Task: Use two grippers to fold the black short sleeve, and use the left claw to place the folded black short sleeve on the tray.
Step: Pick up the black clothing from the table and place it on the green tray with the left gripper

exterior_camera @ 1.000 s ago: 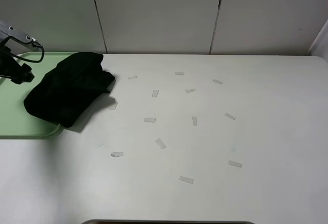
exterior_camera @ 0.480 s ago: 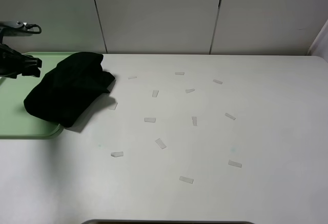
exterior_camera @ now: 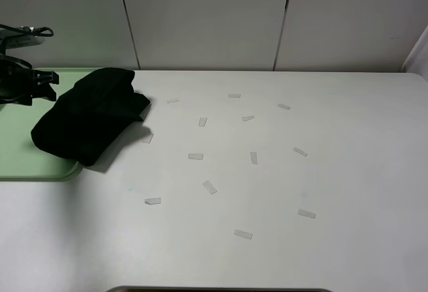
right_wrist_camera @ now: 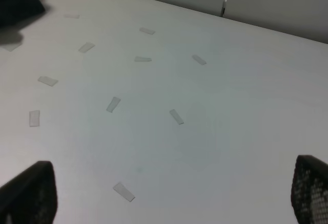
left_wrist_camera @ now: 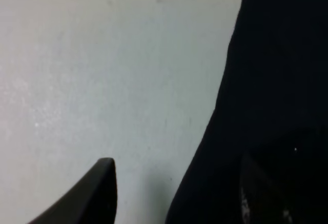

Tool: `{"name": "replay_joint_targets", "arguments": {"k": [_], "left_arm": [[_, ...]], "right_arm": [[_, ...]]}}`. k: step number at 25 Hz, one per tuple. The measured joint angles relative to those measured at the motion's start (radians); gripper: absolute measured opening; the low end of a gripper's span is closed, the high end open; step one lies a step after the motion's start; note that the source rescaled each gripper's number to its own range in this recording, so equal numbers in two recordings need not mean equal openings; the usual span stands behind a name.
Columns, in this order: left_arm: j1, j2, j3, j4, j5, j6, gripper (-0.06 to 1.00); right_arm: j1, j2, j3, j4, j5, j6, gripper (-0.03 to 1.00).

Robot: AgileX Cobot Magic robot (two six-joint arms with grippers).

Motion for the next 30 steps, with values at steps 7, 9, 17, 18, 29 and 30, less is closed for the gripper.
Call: {"name": "replay_joint_targets", "arguments": {"k": [7,9,17,18,29,30], "left_arm": [[0.0,0.0,0.0,-0.004,-0.016,-0.038,0.51],[0.0,-0.002,0.0,-0.007,0.009,-0.043,0.51],[0.041,-0.006,-0.161,-0.247,0.377,0.21,0.71],[0.058,-0.009,-0.174,-0.317,0.416,0.27,0.77],[0.185,0.152,-0.179,-0.498,0.529,0.588,0.88],[0.185,0.162,-0.179,-0.498,0.507,0.59,0.88]], "right_arm": [[0.0,0.0,0.0,0.0,0.0,0.0,1.0],[0.0,0.0,0.0,0.0,0.0,0.0,1.0],[0.0,0.0,0.0,0.0,0.0,0.0,1.0],[0.0,0.0,0.0,0.0,0.0,0.0,1.0],[0.0,0.0,0.0,0.0,0.0,0.0,1.0],[0.0,0.0,0.0,0.0,0.0,0.0,1.0]]}}
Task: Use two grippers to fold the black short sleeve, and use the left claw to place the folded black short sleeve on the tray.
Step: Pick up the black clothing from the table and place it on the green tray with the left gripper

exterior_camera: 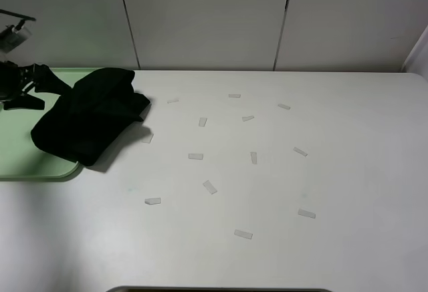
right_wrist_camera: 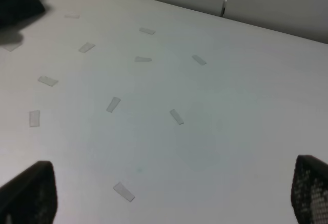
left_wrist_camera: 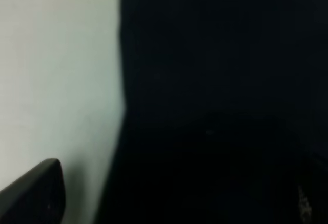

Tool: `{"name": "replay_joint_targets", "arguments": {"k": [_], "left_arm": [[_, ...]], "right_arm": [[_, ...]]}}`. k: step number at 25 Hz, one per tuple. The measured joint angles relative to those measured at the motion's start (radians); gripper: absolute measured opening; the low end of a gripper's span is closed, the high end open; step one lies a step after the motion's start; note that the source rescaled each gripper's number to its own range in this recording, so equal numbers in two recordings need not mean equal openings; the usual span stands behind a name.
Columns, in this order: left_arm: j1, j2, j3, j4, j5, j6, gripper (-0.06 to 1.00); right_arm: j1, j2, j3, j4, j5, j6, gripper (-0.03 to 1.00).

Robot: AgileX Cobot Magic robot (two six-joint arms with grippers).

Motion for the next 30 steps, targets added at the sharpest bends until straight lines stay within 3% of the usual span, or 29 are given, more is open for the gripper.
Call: {"name": "replay_joint_targets", "arguments": {"k": [4,12,15,21,26,30], "left_arm": [[0.0,0.028,0.0,-0.034,-0.054,0.024,0.88],[-0.03,0.138,0.0,-0.267,-0.02,0.215,0.83],[-0.045,0.138,0.0,-0.327,-0.019,0.26,0.68],[-0.047,0.138,0.0,-0.335,-0.019,0.277,0.07],[-0.045,0.124,0.0,-0.328,-0.078,0.245,0.02],[-0.027,0.073,0.0,-0.254,-0.131,0.264,0.02]], "right_arm": [[0.0,0.0,0.0,0.0,0.0,0.0,1.0],[0.0,0.0,0.0,0.0,0.0,0.0,1.0],[0.0,0.0,0.0,0.0,0.0,0.0,1.0],[0.0,0.0,0.0,0.0,0.0,0.0,1.0],[0.0,0.0,0.0,0.0,0.0,0.0,1.0],[0.0,0.0,0.0,0.0,0.0,0.0,1.0]]}}
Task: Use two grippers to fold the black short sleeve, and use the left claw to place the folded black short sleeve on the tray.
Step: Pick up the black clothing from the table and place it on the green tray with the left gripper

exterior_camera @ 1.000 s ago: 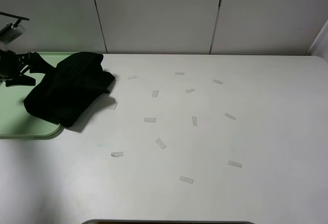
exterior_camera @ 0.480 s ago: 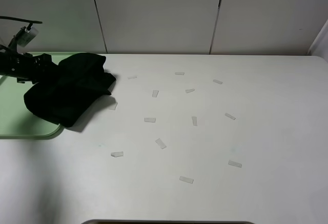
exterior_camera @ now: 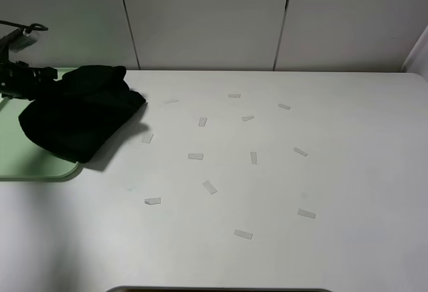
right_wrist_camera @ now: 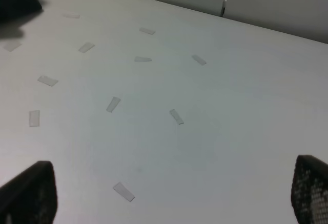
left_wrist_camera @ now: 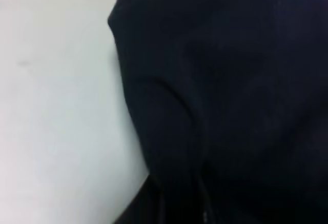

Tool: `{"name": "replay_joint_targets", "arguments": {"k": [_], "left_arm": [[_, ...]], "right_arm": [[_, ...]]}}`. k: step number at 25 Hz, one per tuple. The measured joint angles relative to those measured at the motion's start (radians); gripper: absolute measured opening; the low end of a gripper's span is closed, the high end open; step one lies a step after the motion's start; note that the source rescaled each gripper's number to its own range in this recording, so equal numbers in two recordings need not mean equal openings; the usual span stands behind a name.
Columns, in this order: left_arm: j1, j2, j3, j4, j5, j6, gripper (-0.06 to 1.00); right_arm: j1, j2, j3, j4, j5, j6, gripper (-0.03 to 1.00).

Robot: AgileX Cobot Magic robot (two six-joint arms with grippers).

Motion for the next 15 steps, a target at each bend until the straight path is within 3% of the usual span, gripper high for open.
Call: {"name": "replay_joint_targets", "arguments": {"k": [7,15], "left_arm": [[0.065,-0.026,0.0,0.171,-0.091,-0.006,0.02],[0.079,-0.026,0.0,0.223,-0.182,-0.007,0.02]], "right_arm": [[0.0,0.0,0.0,0.0,0.0,0.0,1.0],[0.0,0.0,0.0,0.0,0.0,0.0,1.0]]}}
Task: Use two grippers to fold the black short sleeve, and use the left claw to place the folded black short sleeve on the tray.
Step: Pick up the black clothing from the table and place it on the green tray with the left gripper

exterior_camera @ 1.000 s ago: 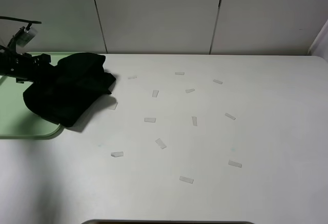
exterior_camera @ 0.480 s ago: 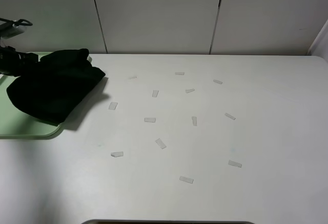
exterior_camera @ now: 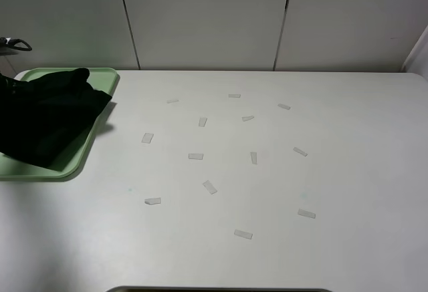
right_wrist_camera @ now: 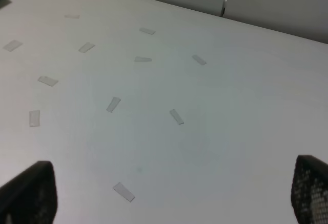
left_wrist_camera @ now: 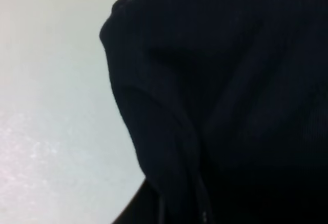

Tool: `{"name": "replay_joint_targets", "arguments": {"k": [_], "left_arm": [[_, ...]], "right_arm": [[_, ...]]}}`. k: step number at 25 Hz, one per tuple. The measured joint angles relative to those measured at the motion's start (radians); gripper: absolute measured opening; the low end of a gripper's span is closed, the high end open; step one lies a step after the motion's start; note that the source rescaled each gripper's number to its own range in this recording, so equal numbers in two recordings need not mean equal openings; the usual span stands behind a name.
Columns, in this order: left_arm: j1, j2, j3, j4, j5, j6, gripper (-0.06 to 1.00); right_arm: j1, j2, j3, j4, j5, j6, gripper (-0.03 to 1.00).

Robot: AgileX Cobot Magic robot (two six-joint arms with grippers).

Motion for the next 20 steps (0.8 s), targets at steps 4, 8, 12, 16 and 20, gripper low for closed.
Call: {"name": "replay_joint_targets", "arguments": {"k": [4,8,12,16,20], "left_arm": [[-0.001,0.0,0.0,0.005,-0.015,0.001,0.02],[-0.001,0.0,0.0,0.008,-0.02,0.001,0.02],[0.001,0.0,0.0,0.009,-0.018,-0.034,0.08],[0.002,-0.016,0.0,0.014,-0.02,-0.047,0.52],[0.002,-0.094,0.0,0.015,-0.02,-0.088,0.92]], "right_arm": [[0.0,0.0,0.0,0.0,0.0,0.0,1.0],[0.0,0.0,0.0,0.0,0.0,0.0,1.0],[0.0,0.0,0.0,0.0,0.0,0.0,1.0],[0.0,0.0,0.0,0.0,0.0,0.0,1.0],[0.0,0.0,0.0,0.0,0.0,0.0,1.0]]}}
